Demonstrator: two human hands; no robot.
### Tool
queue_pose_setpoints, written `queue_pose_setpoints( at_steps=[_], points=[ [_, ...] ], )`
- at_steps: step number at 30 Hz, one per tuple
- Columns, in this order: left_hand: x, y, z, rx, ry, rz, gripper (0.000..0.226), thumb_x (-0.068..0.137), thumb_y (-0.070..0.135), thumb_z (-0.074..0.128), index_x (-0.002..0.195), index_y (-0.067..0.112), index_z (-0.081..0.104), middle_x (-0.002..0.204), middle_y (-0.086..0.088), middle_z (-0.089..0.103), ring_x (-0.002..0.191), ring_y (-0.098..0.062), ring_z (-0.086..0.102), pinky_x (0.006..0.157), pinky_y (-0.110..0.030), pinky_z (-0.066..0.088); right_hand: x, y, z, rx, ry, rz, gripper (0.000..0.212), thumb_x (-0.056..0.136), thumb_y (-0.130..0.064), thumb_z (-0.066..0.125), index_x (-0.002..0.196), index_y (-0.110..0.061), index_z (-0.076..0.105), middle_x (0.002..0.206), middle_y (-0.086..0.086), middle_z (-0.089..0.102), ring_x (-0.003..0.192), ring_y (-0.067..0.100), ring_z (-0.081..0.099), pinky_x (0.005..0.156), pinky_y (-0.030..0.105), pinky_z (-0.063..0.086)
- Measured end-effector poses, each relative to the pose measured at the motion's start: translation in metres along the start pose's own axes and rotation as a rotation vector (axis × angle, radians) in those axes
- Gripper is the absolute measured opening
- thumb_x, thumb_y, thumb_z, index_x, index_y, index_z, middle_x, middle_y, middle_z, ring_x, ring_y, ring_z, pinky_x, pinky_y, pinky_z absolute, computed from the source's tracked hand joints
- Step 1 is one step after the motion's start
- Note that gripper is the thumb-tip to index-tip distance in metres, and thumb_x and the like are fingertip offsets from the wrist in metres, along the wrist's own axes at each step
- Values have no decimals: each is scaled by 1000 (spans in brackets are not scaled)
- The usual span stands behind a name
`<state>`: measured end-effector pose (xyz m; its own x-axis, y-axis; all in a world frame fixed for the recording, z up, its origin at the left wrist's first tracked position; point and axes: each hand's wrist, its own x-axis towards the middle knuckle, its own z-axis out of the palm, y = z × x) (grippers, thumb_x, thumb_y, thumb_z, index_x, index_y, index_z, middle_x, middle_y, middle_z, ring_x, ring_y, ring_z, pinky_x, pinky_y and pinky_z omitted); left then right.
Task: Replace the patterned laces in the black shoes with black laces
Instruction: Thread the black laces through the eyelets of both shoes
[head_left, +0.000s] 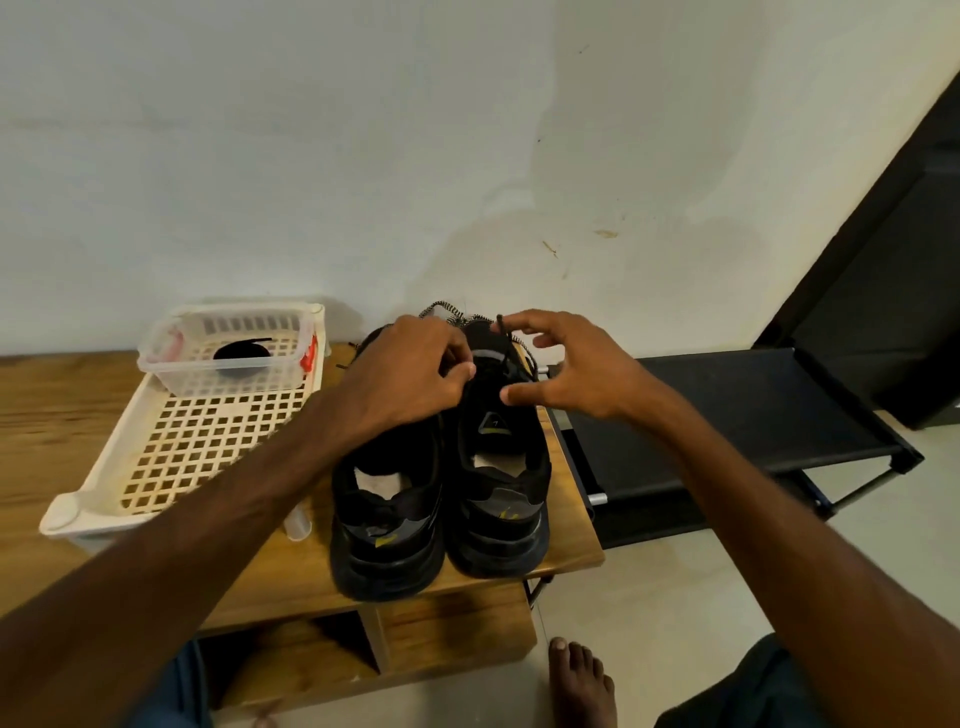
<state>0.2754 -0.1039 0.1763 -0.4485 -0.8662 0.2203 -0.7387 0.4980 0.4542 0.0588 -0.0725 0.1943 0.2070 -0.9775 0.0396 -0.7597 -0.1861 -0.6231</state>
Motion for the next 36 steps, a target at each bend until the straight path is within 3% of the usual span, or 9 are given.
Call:
queue_pose_setpoints(
  at_steps=[5, 11, 16, 20, 22, 24, 27, 32, 36],
  points=[
    [2, -5, -4, 41, -29, -8, 13, 90, 23, 72, 99, 25, 81, 96, 7, 77, 85, -7, 69, 84, -31, 58, 0, 3, 4, -99, -21, 17, 70, 76, -33, 89, 139, -32, 59, 147, -6, 54, 129, 17, 55, 75, 10, 37],
    [7, -9, -10, -149, 196, -52, 15, 97, 25, 64, 93, 18, 76, 90, 8, 75, 80, -2, 66, 81, -25, 54, 4, 6, 5, -92, -24, 56, 65, 73, -41, 90, 132, -31, 65, 135, -3, 62, 118, 15, 61, 73, 11, 40],
    [12, -2, -24, -910, 254, -183, 17, 105, 21, 47, 96, 13, 59, 82, -2, 77, 81, -33, 74, 79, -45, 58, 0, 0, 1, -100, -9, 59, 53, 72, -42, 90, 121, -31, 72, 117, -4, 67, 99, 10, 62, 73, 16, 45],
    [10, 5, -41, -1420, 293, -221, 20, 106, 15, 42, 91, 13, 55, 56, 7, 36, 46, -9, 33, 45, -23, 42, -3, 0, 2, -54, 8, 103, 39, 70, -39, 92, 101, -23, 75, 88, -1, 67, 65, 4, 57, 56, 11, 43],
    [10, 5, -39, -1178, 211, -200, 23, 105, 21, 48, 87, 16, 61, 57, 10, 40, 45, -6, 32, 42, -17, 31, -3, 0, 3, -51, 31, 138, 36, 69, -37, 93, 92, -17, 72, 78, -1, 66, 60, 4, 55, 54, 14, 45],
    [6, 4, -27, -678, 124, -103, 16, 98, 32, 63, 88, 22, 70, 76, 14, 66, 63, -5, 60, 62, -22, 48, -3, -2, 4, -69, 61, 175, 36, 69, -37, 94, 84, -14, 70, 73, 2, 68, 59, 9, 58, 58, 24, 52],
    [-1, 2, -7, -75, -17, -41, 12, 87, 29, 75, 98, 30, 73, 92, 18, 68, 89, -2, 64, 89, -29, 52, -3, -4, 6, -82, 80, 224, 33, 70, -37, 93, 74, -12, 72, 65, 2, 69, 51, 6, 58, 53, 22, 49],
    [-1, 0, 4, 67, -31, -121, 18, 86, 26, 77, 104, 25, 78, 97, 3, 76, 86, -14, 68, 82, -35, 58, -5, -9, 8, -72, 43, 271, 32, 76, -36, 89, 74, -7, 75, 66, 6, 74, 61, 17, 73, 62, 24, 60],
    [3, -4, -1, 34, 87, -102, 11, 88, 32, 75, 91, 24, 81, 75, 12, 72, 66, -2, 60, 63, -23, 44, -6, -11, 8, -52, 49, 294, 29, 78, -33, 88, 72, -8, 75, 65, 7, 75, 61, 13, 74, 71, 30, 63]
  ],
)
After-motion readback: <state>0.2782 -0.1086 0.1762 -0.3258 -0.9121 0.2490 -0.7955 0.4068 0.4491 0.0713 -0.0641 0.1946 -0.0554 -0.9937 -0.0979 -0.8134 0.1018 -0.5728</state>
